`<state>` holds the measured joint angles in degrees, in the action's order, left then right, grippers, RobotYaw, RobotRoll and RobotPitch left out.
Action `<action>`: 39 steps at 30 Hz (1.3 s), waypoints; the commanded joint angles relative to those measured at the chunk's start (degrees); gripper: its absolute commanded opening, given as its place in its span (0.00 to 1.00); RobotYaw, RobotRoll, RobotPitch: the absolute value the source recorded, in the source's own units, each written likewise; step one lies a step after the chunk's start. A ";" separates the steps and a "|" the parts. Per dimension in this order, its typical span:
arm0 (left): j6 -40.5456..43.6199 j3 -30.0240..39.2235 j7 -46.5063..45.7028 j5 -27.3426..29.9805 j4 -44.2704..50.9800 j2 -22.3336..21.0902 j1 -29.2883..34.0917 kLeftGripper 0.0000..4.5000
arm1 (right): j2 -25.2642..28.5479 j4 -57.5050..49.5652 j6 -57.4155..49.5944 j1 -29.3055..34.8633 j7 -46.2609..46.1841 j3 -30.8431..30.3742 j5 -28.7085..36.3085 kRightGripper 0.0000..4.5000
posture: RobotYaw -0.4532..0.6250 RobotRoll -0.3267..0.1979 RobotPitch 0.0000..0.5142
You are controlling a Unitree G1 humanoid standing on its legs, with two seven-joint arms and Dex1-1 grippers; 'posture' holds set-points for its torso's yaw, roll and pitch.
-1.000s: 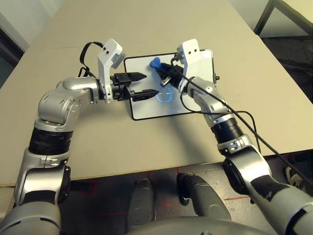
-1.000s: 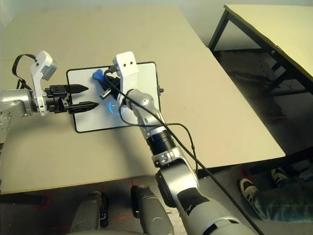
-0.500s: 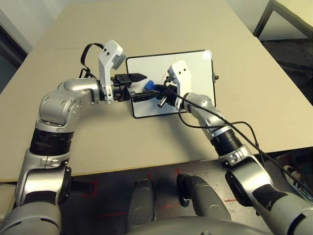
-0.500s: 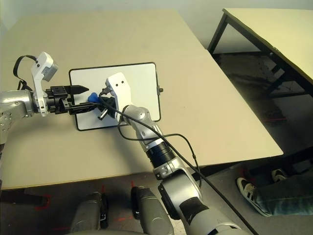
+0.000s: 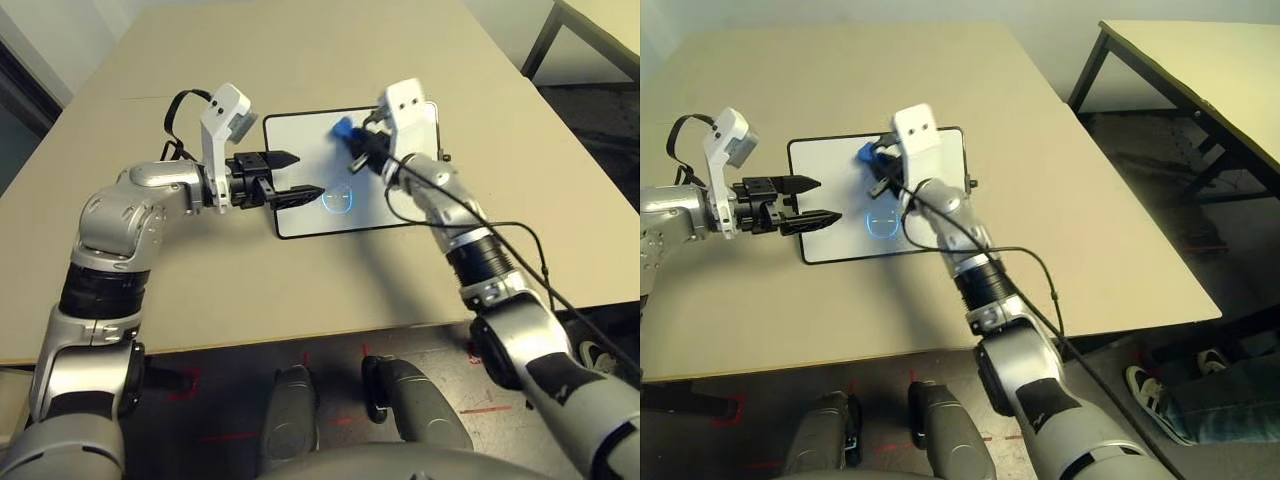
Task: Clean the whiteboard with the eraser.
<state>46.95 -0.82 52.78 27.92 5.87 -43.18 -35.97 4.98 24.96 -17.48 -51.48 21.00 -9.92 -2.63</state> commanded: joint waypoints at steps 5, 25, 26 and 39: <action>0.25 1.29 0.32 -0.38 -0.47 -2.51 0.77 1.00 | -0.18 -4.21 -8.99 6.36 6.75 -8.45 -2.37 0.13 | 0.38 0.62 0.28; 0.99 1.94 -0.01 0.15 0.83 -3.70 1.31 1.00 | 3.64 -7.52 -19.07 2.07 5.13 -9.70 -5.33 0.13 | 0.39 0.62 0.27; 1.07 1.93 -0.01 0.19 0.92 -3.69 1.33 1.00 | 3.85 -7.86 -19.46 1.59 4.91 -9.69 -5.48 0.13 | 0.39 0.62 0.27; 1.82 1.81 -0.18 0.49 1.56 -3.18 1.07 1.00 | 4.71 -15.63 -28.19 2.48 8.14 -15.30 -7.54 0.13 | 0.39 0.62 0.28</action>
<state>48.19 1.06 52.67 28.20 6.55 -46.34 -34.92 9.15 8.29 -42.48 -51.01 27.85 -22.96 -9.42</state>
